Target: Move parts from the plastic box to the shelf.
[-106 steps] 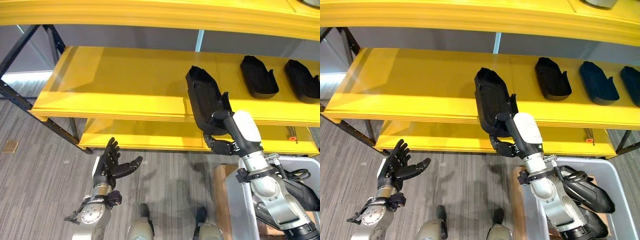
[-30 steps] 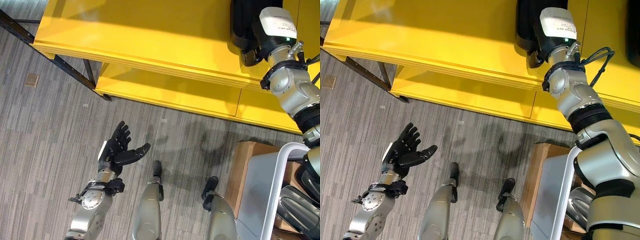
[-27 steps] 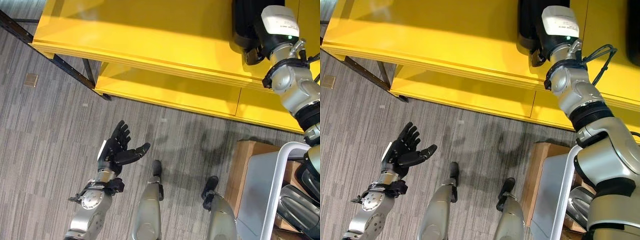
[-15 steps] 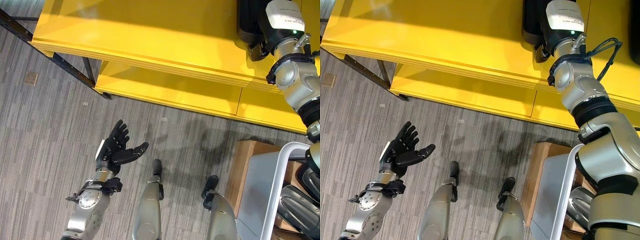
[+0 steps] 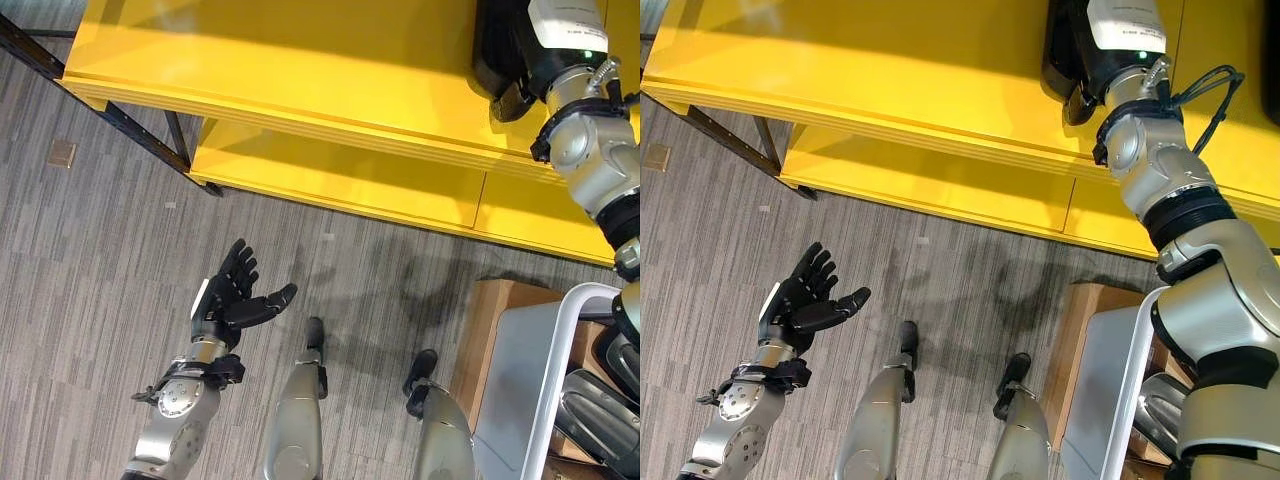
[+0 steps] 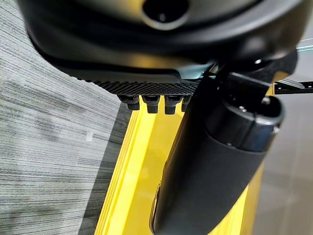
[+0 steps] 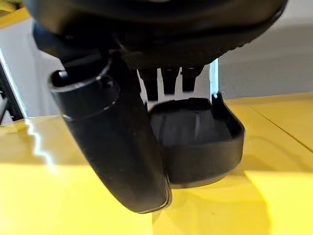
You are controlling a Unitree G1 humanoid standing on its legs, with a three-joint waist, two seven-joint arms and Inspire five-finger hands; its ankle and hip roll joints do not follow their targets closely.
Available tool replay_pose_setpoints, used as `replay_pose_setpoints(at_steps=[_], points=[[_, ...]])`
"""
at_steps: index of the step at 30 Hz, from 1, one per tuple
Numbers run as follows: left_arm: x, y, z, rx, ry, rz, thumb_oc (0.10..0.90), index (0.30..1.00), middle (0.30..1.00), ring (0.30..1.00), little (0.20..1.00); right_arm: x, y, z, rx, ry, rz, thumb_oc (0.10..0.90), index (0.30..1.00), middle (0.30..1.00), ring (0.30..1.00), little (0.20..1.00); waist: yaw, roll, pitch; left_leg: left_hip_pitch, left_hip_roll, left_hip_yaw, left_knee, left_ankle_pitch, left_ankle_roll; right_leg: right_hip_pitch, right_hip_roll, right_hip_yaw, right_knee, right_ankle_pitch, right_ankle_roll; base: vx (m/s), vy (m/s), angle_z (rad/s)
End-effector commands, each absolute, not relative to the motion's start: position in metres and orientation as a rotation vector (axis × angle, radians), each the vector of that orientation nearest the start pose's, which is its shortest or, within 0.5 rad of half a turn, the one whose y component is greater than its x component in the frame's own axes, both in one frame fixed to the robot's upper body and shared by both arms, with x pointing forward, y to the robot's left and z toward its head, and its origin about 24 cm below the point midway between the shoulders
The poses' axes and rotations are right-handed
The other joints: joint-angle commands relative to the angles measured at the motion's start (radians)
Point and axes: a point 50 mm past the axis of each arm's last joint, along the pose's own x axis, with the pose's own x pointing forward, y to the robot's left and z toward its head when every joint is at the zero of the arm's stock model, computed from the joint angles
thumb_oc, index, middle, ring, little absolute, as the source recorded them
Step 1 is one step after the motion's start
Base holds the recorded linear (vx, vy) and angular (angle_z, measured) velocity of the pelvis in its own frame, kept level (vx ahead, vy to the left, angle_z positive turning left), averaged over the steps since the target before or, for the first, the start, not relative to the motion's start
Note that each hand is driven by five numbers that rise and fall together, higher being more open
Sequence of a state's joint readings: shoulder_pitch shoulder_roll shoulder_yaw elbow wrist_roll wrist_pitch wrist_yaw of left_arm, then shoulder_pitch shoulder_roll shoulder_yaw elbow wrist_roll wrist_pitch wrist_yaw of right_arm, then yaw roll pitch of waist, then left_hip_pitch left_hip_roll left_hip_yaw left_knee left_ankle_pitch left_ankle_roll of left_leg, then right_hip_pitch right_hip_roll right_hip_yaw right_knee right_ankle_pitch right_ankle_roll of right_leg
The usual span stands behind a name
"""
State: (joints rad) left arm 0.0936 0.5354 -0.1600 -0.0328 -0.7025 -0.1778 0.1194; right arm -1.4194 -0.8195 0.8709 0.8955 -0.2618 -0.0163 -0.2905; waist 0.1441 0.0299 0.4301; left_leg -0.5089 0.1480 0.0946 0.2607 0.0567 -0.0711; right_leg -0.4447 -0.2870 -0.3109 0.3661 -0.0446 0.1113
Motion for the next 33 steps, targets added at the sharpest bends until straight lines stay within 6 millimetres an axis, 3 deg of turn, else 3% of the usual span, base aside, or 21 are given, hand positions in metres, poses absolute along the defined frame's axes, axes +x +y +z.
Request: replay_pose_setpoints(at_steps=[1,12,17,33], points=[[0.231,0.222,0.096,-0.181,-0.233,-0.040,0.900,1.000,1.000,1.000,1.000,0.373,-0.195,0.402,-1.437,-0.773,-0.449,0.900,1.000,1.000,1.000,1.000,0.009,-0.029,-0.048,0.007,0.028,-0.031,0.126,-0.145,-0.013,0.035,0.015,0.021,0.007,-0.052,0.012,0.00,0.000,0.00],[0.232,0.226,0.096,-0.174,-0.226,-0.032,0.900,1.000,1.000,1.000,1.000,0.363,-0.174,0.409,-1.414,-0.888,-0.388,0.900,1.000,1.000,1.000,1.000,0.010,-0.042,-0.050,0.013,0.029,-0.033,0.129,-0.148,-0.012,0.047,0.017,0.018,0.005,-0.050,0.012,0.00,0.000,0.00],[0.233,0.228,0.096,-0.166,-0.223,-0.026,0.900,1.000,1.000,1.000,1.000,0.349,-0.159,0.418,-1.405,-0.997,-0.351,0.900,1.000,1.000,1.000,1.000,0.009,-0.048,-0.056,0.017,0.031,-0.036,0.132,-0.150,-0.013,0.055,0.018,0.017,0.004,-0.052,0.011,0.00,0.000,0.00],[0.233,0.232,0.096,-0.149,-0.211,-0.025,0.900,1.000,1.000,1.000,1.000,0.329,-0.138,0.422,-1.394,-1.132,-0.274,0.900,1.000,1.000,1.000,1.000,0.008,-0.066,-0.068,0.039,0.039,-0.034,0.128,-0.150,-0.012,0.068,0.024,0.021,-0.002,-0.044,0.011,0.00,0.000,0.01]])
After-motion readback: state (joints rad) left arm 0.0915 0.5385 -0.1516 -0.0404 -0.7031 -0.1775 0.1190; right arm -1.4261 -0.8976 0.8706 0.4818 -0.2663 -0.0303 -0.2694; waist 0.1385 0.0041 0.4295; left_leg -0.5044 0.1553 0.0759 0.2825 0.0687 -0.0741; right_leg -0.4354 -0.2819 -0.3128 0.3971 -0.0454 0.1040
